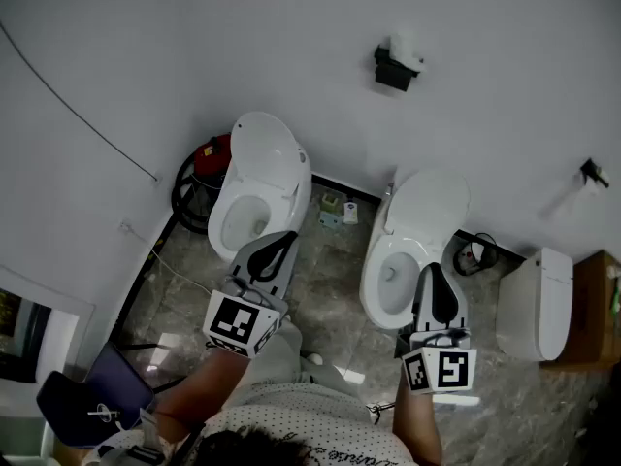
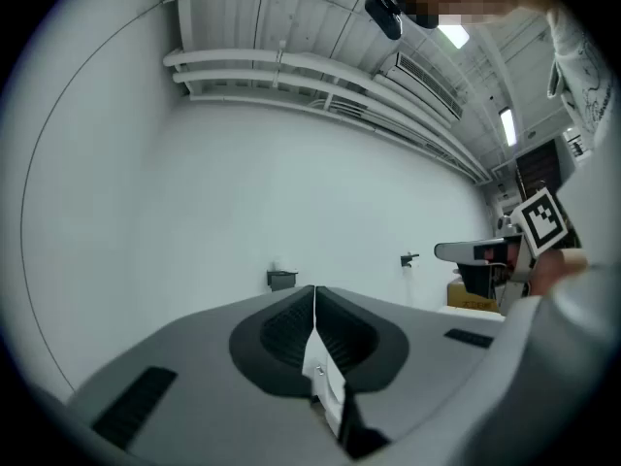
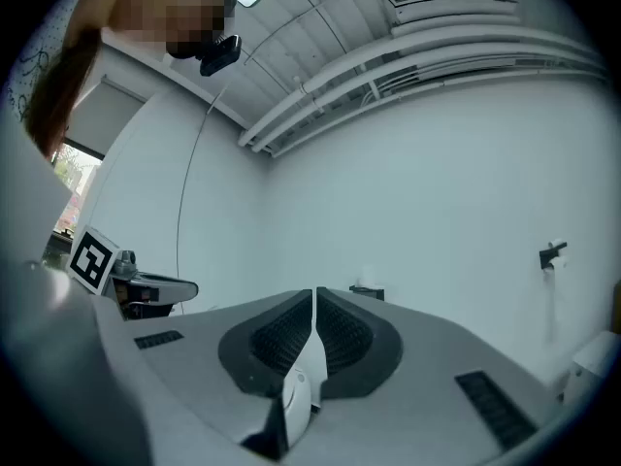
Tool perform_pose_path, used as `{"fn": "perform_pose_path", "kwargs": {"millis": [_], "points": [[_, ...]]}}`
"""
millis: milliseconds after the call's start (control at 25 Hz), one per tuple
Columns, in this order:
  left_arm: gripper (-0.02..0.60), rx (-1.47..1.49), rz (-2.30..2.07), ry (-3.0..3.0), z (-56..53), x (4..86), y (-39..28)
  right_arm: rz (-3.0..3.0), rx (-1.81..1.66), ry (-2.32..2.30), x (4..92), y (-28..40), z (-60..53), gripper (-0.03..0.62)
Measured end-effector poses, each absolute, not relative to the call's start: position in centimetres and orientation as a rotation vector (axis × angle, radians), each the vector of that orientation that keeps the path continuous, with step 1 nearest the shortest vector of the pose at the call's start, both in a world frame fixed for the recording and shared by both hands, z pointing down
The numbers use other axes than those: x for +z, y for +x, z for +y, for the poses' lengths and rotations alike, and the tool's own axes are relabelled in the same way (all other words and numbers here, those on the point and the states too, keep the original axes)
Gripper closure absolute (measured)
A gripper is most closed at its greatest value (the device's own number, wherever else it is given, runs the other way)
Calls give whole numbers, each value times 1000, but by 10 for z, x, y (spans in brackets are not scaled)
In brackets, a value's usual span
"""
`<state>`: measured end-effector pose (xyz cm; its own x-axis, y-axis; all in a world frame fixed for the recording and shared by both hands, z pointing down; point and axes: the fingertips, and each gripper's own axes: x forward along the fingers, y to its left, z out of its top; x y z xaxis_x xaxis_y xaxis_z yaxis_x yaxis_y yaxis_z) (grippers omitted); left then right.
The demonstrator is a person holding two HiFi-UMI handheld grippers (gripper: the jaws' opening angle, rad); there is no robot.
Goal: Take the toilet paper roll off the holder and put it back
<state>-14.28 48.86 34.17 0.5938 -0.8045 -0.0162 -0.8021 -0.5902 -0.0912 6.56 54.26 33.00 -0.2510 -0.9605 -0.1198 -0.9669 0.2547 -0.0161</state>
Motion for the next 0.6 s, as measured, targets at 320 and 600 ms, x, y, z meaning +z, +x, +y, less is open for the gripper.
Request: {"fn": "perform_pose_path", "kwargs": {"millis": [320, 600], "points": [[577, -55, 1342, -2758, 490, 338, -139, 2377, 68, -1809, 321, 62, 544, 569], [298, 19, 1467, -2705, 473, 330, -145, 2492, 45, -1740, 325, 57, 525, 265]]}}
